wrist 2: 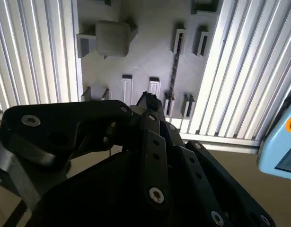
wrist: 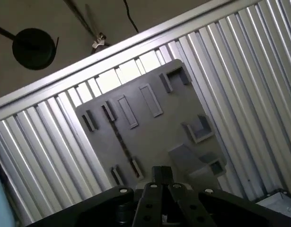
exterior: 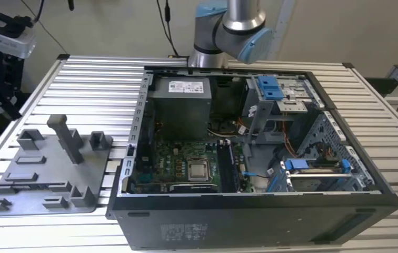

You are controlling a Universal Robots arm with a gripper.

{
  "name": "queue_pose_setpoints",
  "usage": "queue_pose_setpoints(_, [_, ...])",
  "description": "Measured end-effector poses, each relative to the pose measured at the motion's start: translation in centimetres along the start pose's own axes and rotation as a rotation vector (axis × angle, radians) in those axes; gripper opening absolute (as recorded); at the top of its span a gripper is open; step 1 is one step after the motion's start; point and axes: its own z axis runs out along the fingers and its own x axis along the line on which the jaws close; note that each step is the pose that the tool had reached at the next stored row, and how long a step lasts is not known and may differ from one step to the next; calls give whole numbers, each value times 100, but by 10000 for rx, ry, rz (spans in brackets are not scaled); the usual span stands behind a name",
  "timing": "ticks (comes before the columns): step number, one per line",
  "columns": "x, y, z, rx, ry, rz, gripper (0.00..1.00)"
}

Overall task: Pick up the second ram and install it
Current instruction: 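Pick up the second ram and move it above second insertion slot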

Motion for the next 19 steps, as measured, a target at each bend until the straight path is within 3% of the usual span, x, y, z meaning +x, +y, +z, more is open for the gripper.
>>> queue_pose_setpoints(7, [14, -5, 30, 37, -39, -872, 11])
queue_pose_setpoints(12, [21, -8, 82, 1, -42, -1449, 11])
queue_pose_setpoints(19, [34, -11, 162, -185, 9, -2165, 11])
